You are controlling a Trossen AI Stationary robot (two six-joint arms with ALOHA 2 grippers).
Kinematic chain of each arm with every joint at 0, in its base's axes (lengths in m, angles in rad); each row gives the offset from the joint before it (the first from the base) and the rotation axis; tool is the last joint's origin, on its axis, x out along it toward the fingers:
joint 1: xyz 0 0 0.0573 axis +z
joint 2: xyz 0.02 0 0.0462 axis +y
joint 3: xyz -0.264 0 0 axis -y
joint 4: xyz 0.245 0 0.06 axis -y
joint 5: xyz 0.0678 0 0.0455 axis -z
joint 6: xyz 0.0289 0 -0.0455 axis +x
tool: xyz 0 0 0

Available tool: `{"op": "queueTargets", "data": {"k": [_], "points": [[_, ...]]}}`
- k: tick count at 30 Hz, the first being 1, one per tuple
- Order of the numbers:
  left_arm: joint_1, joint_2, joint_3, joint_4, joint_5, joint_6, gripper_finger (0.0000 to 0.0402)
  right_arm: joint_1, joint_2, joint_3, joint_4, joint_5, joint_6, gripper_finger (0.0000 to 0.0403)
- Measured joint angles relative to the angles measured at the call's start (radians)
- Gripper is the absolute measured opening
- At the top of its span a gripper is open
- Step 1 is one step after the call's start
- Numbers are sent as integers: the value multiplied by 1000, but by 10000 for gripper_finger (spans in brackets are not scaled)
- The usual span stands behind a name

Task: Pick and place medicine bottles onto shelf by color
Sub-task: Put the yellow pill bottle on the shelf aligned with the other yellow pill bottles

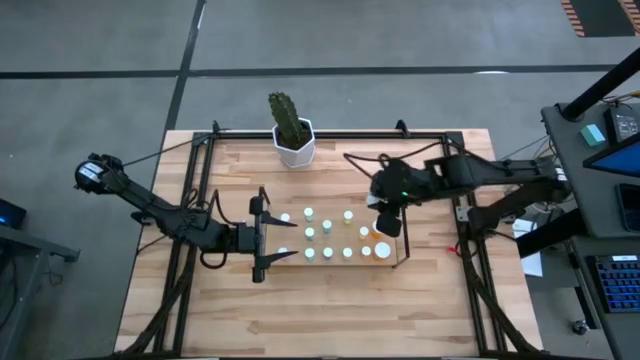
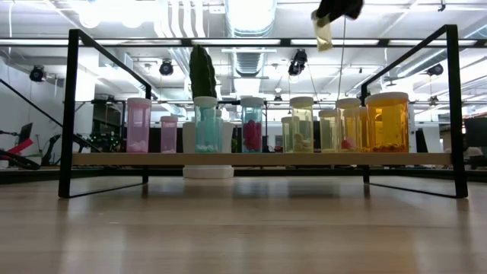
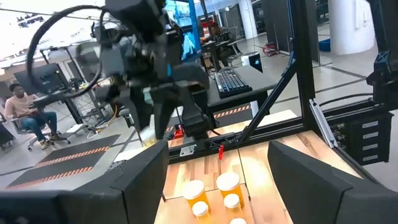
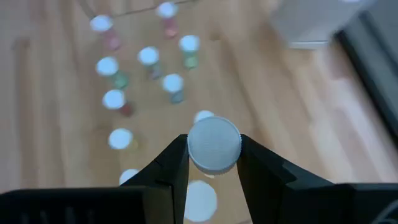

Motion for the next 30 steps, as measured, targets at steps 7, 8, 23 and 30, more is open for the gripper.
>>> {"op": "queueTargets", "data": {"k": [7, 8, 23, 30], "points": [[0, 0, 0, 0, -11, 33, 259, -96, 107, -1, 31, -181, -264, 109], [0, 0, -1, 0, -21, 35, 259, -105, 120, -1, 32, -185, -302, 109], [0, 0, -4, -1, -30, 36, 259, -231, 217, -30, 70, -360, -562, 109], [0, 0, -4, 0, -30, 36, 259, -232, 156, -179, 215, -363, -578, 109]]}}
